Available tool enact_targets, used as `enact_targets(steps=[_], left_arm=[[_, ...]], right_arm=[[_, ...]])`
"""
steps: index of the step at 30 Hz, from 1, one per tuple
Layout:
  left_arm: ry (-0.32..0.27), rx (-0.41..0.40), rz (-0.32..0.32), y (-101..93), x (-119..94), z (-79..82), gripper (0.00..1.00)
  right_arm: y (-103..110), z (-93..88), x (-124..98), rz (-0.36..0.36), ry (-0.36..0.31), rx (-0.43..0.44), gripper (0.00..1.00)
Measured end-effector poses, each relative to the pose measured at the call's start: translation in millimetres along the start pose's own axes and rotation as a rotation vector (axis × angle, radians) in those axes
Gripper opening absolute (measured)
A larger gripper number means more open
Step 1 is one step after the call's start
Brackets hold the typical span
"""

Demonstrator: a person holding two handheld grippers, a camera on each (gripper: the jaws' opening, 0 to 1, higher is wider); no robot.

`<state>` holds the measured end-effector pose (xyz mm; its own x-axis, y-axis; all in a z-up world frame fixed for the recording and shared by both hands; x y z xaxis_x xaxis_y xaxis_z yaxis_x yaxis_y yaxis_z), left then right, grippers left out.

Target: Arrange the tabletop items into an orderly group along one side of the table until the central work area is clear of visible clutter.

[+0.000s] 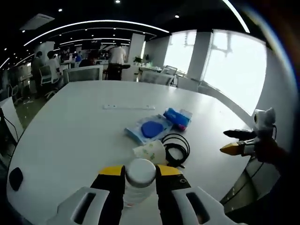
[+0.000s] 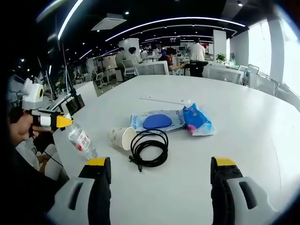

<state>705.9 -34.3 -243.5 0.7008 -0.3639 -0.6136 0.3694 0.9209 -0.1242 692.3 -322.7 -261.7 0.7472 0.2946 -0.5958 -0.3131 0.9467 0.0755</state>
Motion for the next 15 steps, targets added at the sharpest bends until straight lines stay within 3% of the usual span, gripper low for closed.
enact_targets(steps=[8, 15], left_arm=[[-0.047, 0.067, -0.044, -0.7, -7.4, 8.3, 0.35], [-0.028, 0.136, -0.101, 2.7, -9.5, 5.1, 0.47]], right_arm=[[2.0, -2.8, -1.0, 0.004, 0.006, -0.001, 0.84], [2.2, 1.2, 2.2, 0.011, -0.002, -0.011, 0.84]])
Point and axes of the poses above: the point that each gripper's makers call its tool centre point, and the gripper's own axes: x roughly forward along the fingers, y roughly to its left, z roughly out of its top, the point moved 3 cm from there along -x, roughly backward along the fingers, and after that the axes turned 2 degrees about y, right-handed, at the moved point
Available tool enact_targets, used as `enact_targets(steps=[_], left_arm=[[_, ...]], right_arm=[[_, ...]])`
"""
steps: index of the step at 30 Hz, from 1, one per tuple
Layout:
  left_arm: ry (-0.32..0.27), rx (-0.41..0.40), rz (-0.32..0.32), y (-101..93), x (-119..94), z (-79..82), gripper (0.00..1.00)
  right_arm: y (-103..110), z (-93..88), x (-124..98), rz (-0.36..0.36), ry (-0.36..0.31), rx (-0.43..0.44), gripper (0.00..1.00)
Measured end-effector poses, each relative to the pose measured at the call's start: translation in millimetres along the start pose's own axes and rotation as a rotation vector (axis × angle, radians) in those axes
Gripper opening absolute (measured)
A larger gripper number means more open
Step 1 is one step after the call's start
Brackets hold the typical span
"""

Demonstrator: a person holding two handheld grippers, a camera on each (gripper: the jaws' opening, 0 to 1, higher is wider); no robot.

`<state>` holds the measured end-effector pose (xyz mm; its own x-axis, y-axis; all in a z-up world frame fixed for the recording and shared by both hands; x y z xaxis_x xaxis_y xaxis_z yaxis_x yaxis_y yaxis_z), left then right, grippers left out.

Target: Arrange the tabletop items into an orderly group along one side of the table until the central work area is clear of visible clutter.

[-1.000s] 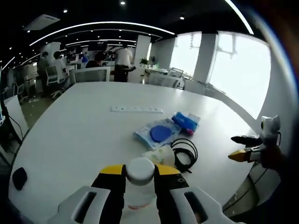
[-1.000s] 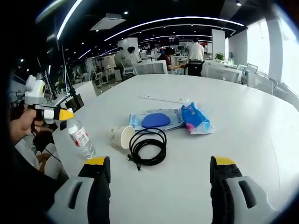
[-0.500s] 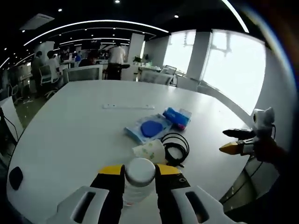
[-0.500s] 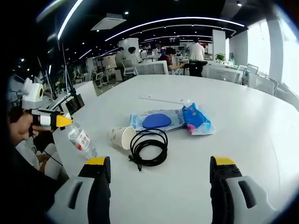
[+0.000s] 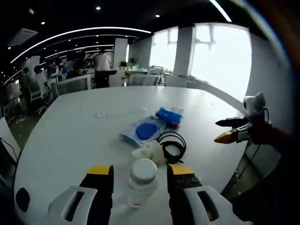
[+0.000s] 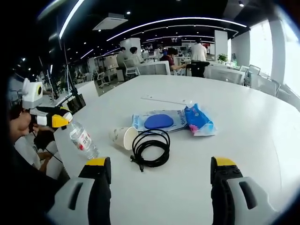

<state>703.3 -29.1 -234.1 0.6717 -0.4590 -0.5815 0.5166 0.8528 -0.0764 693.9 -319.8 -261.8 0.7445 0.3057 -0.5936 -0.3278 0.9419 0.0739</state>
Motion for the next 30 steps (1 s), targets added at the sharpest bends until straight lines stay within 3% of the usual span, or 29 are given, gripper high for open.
enact_targets(steps=[9, 11, 12, 14, 18, 19, 22, 26, 30], left_arm=[[-0.026, 0.110, -0.135, 6.9, 1.6, 15.7, 0.35], [-0.034, 0.119, -0.159, 9.6, 2.4, 20.2, 0.39], [-0.027, 0.127, -0.206, 7.0, 2.5, 21.4, 0.39], [-0.024, 0.186, -0.256, 5.0, 2.5, 22.6, 0.39], [0.055, 0.354, -0.352, -4.3, 4.3, 10.5, 0.42], [0.077, 0.401, -0.362, -5.1, 6.1, 7.1, 0.42], [0.073, 0.434, -0.374, -5.0, 8.5, 7.2, 0.35], [0.043, 0.439, -0.416, -8.7, 9.6, 12.6, 0.26], [0.065, 0.463, -0.416, -6.2, 13.7, 9.2, 0.22]], right_arm=[[5.0, 2.5, 2.9, 0.010, 0.006, -0.019, 0.84], [5.0, 3.0, 3.0, 0.009, 0.005, -0.018, 0.84], [5.1, 3.3, 3.0, 0.007, 0.003, -0.016, 0.84], [5.8, 3.2, 2.9, 0.006, 0.003, -0.014, 0.84], [9.1, 0.6, 2.5, 0.004, 0.013, -0.016, 0.84], [9.6, -0.3, 2.6, 0.004, 0.016, -0.015, 0.84], [9.5, -1.3, 3.2, 0.003, 0.019, -0.015, 0.84], [8.9, -1.2, 3.1, -0.003, 0.015, -0.006, 0.83], [8.6, -2.7, 3.0, -0.007, 0.019, -0.007, 0.83]])
Point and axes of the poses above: the point that each gripper's makers call its tool centre point, and the gripper's own axes: x roughly forward along the fingers, y roughly to its left, z roughly out of its top, the point moved 3 cm from there along -x, roughly backward along the fingers, and after that the axes turned 2 degrees about y, right-handed, at the moved point
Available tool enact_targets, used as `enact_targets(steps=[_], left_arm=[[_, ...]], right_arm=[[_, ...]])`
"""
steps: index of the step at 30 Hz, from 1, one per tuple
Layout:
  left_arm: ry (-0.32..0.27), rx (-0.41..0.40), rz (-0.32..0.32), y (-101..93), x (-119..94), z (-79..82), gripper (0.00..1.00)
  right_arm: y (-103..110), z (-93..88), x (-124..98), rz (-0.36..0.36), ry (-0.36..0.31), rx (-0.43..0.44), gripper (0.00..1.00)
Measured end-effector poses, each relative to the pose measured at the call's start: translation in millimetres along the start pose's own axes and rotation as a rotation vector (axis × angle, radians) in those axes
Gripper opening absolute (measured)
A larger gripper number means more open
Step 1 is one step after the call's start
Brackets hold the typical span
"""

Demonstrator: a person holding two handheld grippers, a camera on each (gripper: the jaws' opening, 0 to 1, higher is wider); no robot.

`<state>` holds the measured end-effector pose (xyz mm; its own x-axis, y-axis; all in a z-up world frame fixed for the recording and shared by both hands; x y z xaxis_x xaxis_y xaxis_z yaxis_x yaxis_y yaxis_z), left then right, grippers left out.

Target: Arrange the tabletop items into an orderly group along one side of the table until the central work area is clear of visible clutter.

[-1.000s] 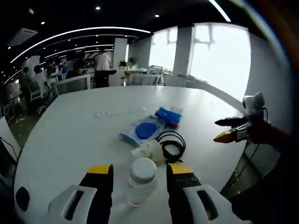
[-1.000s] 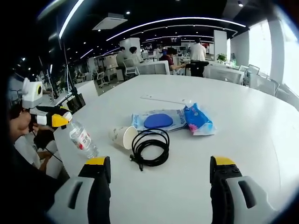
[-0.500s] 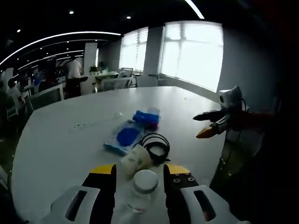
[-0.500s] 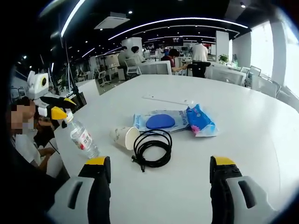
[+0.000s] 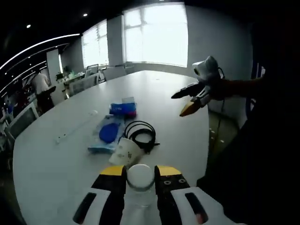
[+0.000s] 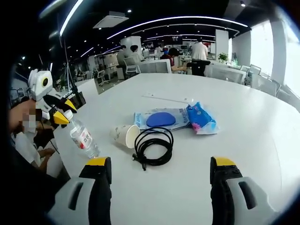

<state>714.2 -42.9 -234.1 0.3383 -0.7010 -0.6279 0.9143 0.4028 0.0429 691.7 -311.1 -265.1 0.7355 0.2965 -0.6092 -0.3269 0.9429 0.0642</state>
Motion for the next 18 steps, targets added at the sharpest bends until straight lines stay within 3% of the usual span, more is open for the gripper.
enact_targets(steps=[11, 18], left_arm=[[0.012, 0.019, -0.057, 1.4, 2.4, -3.4, 0.22], [0.034, -0.004, -0.054, 1.3, 4.8, -2.3, 0.21]], right_arm=[[-4.9, -1.4, -3.8, -0.022, -0.003, 0.011, 0.83], [-7.1, 1.5, -4.1, -0.027, -0.012, 0.013, 0.83]])
Point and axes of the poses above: the point that each gripper's makers call its tool centre point, and the gripper's own axes: x roughly forward along the fingers, y roughly to its left, z roughly out of its top, the point moved 3 cm from there along -x, roughly backward along the fingers, and after that the axes turned 2 degrees about y, right-handed, at the moved point
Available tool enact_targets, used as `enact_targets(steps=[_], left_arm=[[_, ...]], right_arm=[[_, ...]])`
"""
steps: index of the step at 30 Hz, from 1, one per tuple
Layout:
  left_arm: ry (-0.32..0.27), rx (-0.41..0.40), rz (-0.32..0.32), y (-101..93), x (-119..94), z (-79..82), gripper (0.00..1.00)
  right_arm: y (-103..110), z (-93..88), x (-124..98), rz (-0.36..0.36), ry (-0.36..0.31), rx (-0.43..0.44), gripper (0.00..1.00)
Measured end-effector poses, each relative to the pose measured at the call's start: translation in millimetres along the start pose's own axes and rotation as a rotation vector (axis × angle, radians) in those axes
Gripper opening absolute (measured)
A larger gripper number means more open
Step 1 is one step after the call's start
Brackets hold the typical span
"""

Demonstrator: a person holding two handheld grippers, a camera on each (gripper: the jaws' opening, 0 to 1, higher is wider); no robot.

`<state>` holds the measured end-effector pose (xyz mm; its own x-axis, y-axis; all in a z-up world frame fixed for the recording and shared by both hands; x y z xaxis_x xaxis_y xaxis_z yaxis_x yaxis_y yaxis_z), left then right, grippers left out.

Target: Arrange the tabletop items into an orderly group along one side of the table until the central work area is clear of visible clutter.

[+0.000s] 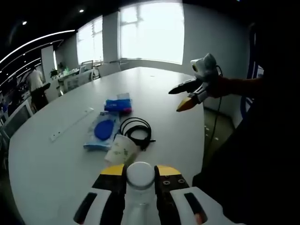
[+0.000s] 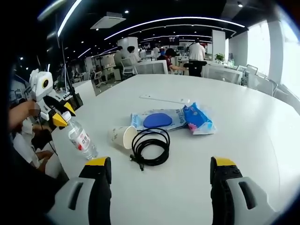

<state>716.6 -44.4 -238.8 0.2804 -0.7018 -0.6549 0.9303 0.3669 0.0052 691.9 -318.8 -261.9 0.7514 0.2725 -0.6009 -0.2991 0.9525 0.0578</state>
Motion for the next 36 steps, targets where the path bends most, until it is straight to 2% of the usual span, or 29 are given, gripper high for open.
enact_targets(steps=[9, 15, 20, 25, 36], left_arm=[[0.046, -0.019, -0.013, -0.8, 2.1, 3.8, 0.20], [0.068, 0.026, -0.026, 2.3, 3.2, 6.9, 0.20], [0.082, 0.034, -0.026, 9.5, 0.5, 9.7, 0.19], [0.071, 0.055, -0.032, 17.7, -5.6, 19.4, 0.19], [0.087, 0.130, -0.022, 50.1, -16.2, 38.0, 0.19]], right_arm=[[-1.0, 0.5, 1.6, -0.001, -0.002, 0.004, 0.83], [-3.6, 3.8, 1.9, -0.009, -0.010, 0.008, 0.84], [-5.7, 4.0, 1.7, -0.018, -0.011, 0.015, 0.84], [-7.4, 4.0, 1.8, -0.028, -0.013, 0.026, 0.84], [-9.9, 15.7, 1.9, -0.038, -0.046, 0.048, 0.84]])
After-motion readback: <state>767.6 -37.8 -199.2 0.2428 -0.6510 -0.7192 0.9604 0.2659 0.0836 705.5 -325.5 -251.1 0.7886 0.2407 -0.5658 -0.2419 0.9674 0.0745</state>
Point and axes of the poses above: the point that each gripper's makers call its tool centre point, and the gripper's own axes: x roughly forward along the fingers, y roughly to its left, z roughly out of its top, the point moved 3 cm from there along -x, roughly backward along the fingers, and after that the axes turned 2 degrees about y, right-handed, at the moved point
